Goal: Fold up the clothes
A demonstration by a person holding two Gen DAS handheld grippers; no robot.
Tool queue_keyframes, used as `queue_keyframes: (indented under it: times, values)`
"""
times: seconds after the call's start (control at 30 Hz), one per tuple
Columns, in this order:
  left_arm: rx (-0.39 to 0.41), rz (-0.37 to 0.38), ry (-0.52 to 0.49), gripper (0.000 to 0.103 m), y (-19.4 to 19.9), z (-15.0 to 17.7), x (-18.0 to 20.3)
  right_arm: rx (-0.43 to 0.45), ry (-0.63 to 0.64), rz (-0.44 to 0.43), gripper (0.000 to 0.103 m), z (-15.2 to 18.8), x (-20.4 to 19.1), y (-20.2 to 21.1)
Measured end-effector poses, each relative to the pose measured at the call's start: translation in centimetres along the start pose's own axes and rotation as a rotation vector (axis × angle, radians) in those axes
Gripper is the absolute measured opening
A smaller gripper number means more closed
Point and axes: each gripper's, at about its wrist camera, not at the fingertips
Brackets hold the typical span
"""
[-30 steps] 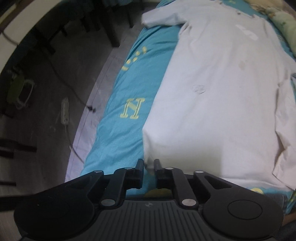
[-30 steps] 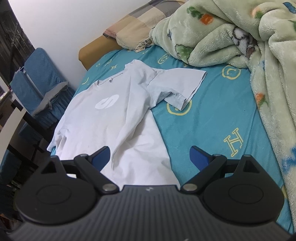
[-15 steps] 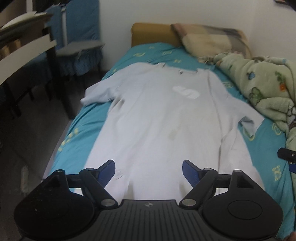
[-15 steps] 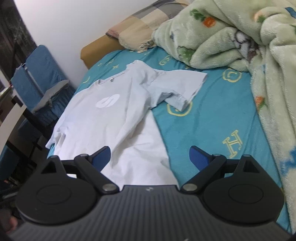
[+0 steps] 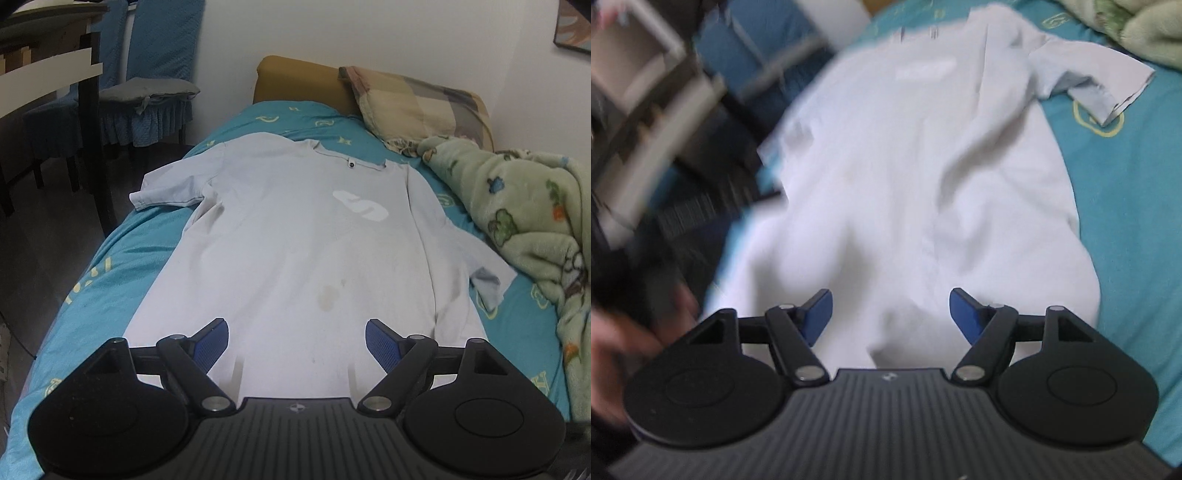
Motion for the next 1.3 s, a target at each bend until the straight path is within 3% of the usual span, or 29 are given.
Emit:
queue_keyframes:
  times: [0.07, 0.1, 0.13, 0.17, 0.2, 0.37, 0.6, 0.77, 0.83, 0.87, 0.9, 1.1, 1.2, 1.3]
  values:
    - [-0.002, -0.008, 0.011, 0.083, -0.7, -0.2, -0.4, -0.046, 0.049, 0.067, 0.067, 0.8, -0.6, -1.2]
    - [-0.010, -0.008, 0.024, 0.083, -1.0, -0.2, -0.7, -0.043, 0.079, 0.116, 0.050, 1.0, -1.0, -1.3]
    - [-0.022, -0.004, 0.041, 0.083, -1.2, -0.2, -0.9, -0.040, 0.108, 0.165, 0.039, 1.2, -1.3, -1.3]
    - [-0.031, 0.005, 0.060, 0.083, -1.4, -0.2, -1.2, -0.042, 0.089, 0.182, 0.019, 1.0, -1.1, -0.9]
    - [-0.041, 0.018, 0.080, 0.083, -1.5, -0.1, -1.5, -0.044, 0.069, 0.198, 0.009, 0.9, -0.9, -0.4]
    - [-0.025, 0.020, 0.108, 0.083, -0.4, 0.1, -1.9, -0.037, -0.085, 0.253, 0.008, 0.1, 2.0, 3.5]
    - [-0.025, 0.007, 0.046, 0.083, 0.1, 1.4, -0.4, -0.001, -0.208, 0.443, 0.008, -0.8, 7.5, 10.8]
    - [-0.030, -0.011, -0.013, 0.083, 0.2, 2.5, 0.8, -0.004, -0.301, 0.415, 0.013, -1.8, 10.3, 12.8]
    - [-0.032, -0.018, -0.036, 0.083, 0.2, 2.9, 1.3, 0.011, -0.323, 0.382, 0.034, -2.3, 10.9, 13.0]
    - [-0.033, -0.021, -0.048, 0.083, 0.2, 3.1, 1.6, 0.035, -0.342, 0.365, 0.060, -2.7, 11.3, 13.0]
    - [-0.035, -0.020, -0.052, 0.083, 0.1, 3.2, 1.8, 0.059, -0.361, 0.348, 0.076, -3.1, 11.7, 13.1]
    - [-0.032, 0.010, -0.074, 0.083, -1.3, 3.3, 2.7, 0.249, -0.400, 0.317, 0.074, -8.6, 15.8, 8.7]
    - [-0.019, 0.032, -0.106, 0.083, -2.1, 3.3, 3.2, 0.311, -0.402, 0.352, 0.067, -12.3, 18.5, 4.0]
    - [-0.021, 0.066, -0.121, 0.083, -3.1, 3.2, 3.5, 0.363, -0.393, 0.408, 0.067, -15.2, 21.3, -0.8]
Point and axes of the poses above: each gripper's, at about its wrist camera, not at the fingertips, and y roughly against the way its jaws point, x to its right, z to its underside, and after that the axes turned 5 degrees about z, right-handed
